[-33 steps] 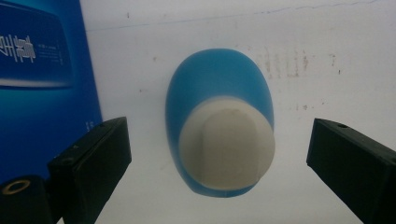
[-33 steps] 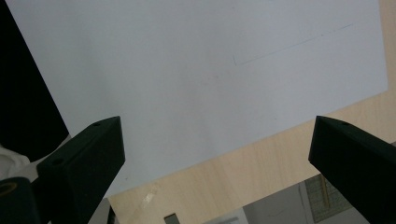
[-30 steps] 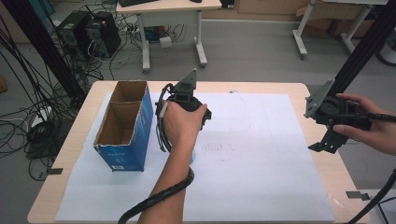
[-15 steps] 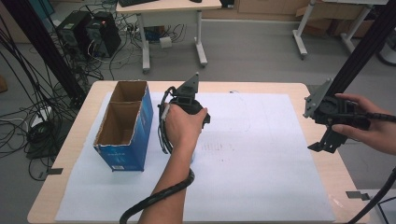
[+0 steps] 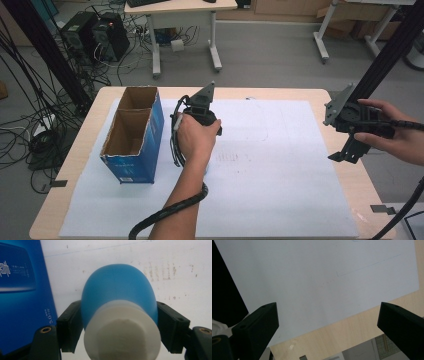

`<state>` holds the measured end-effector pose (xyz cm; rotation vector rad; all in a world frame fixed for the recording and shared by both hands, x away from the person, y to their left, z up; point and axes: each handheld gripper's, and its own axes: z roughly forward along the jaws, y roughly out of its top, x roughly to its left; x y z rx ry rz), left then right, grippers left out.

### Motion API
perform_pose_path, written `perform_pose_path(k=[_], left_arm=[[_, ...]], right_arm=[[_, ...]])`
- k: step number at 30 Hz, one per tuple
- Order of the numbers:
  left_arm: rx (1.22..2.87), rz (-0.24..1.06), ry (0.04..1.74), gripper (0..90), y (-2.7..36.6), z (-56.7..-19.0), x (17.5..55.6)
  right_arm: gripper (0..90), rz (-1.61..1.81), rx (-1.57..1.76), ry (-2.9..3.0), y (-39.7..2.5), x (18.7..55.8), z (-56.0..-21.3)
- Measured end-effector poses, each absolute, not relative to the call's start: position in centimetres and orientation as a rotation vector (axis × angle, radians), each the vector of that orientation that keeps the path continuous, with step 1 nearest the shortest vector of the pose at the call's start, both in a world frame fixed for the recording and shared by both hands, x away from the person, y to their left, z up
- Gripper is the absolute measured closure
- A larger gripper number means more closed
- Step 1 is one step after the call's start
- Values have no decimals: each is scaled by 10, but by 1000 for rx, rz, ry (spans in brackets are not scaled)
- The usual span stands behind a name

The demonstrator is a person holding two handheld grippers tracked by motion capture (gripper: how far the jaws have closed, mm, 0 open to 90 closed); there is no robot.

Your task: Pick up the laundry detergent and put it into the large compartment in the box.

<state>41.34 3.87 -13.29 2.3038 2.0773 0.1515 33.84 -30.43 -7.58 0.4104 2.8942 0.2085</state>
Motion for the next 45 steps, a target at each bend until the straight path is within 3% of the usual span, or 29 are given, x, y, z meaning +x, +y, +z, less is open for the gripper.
perform_pose_path(k=[9, 35, 45], left_arm=[[2316, 183, 2072, 359, 34, -134, 413], [2366, 181, 2014, 370, 35, -131, 409], [2341, 193, 1993, 370, 42, -105, 398]], right_arm=[[35, 214, 413, 2890, -306, 338, -75], [35, 187, 401, 2899, -298, 336, -77], [35, 179, 393, 2900, -294, 333, -76]])
